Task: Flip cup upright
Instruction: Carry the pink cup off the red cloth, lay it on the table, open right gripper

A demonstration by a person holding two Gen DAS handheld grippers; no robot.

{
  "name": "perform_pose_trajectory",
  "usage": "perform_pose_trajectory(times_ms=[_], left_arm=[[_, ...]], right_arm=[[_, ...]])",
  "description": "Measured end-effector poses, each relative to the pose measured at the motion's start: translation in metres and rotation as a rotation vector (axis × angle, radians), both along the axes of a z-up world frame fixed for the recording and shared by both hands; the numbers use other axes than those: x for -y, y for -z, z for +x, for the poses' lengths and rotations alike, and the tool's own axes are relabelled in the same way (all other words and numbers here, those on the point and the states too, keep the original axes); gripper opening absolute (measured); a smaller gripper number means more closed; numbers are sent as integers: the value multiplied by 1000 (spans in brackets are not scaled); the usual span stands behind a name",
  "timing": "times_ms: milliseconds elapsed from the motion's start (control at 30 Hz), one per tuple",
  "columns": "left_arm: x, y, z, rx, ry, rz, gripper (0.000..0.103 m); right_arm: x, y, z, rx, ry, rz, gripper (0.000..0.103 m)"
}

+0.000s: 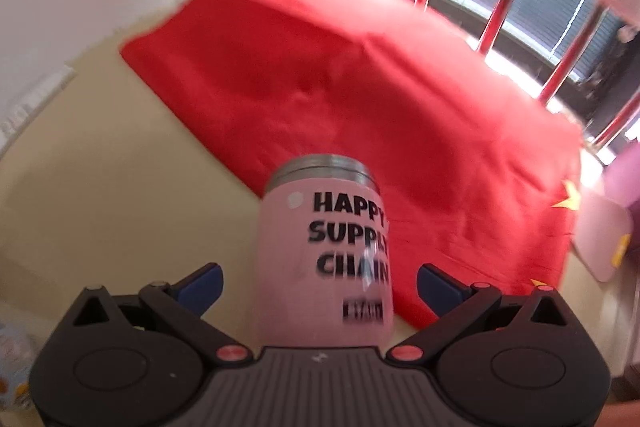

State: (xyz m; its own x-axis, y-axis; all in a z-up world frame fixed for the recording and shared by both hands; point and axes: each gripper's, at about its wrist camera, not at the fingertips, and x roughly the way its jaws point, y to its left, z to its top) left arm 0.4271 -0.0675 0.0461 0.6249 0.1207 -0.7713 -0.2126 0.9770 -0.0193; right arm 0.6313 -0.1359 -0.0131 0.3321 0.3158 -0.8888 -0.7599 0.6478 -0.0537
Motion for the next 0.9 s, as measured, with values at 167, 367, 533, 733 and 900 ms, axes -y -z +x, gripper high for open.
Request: perform_pose_trajectory(times_ms=[167,367,533,733,900], left_arm=[[-4,-3,-1,-34,-34,-13,103],[3,-29,-27,-34,-64,-8,103],[18,-48,-64,-58,-113,-8,103],[38,-64,-96,-61,-72,-16,103],[47,-61,-109,-76,2,-11,103]], right_arm=[[-14,28,21,-104,36,-33,83],[27,-11,-42,-98,-79,17,83],[69,-25,-130,-102,-203,-38,83],[91,-11,-208,-161,-215,-74,83],[87,1,-233,-135,-196,-93,83]])
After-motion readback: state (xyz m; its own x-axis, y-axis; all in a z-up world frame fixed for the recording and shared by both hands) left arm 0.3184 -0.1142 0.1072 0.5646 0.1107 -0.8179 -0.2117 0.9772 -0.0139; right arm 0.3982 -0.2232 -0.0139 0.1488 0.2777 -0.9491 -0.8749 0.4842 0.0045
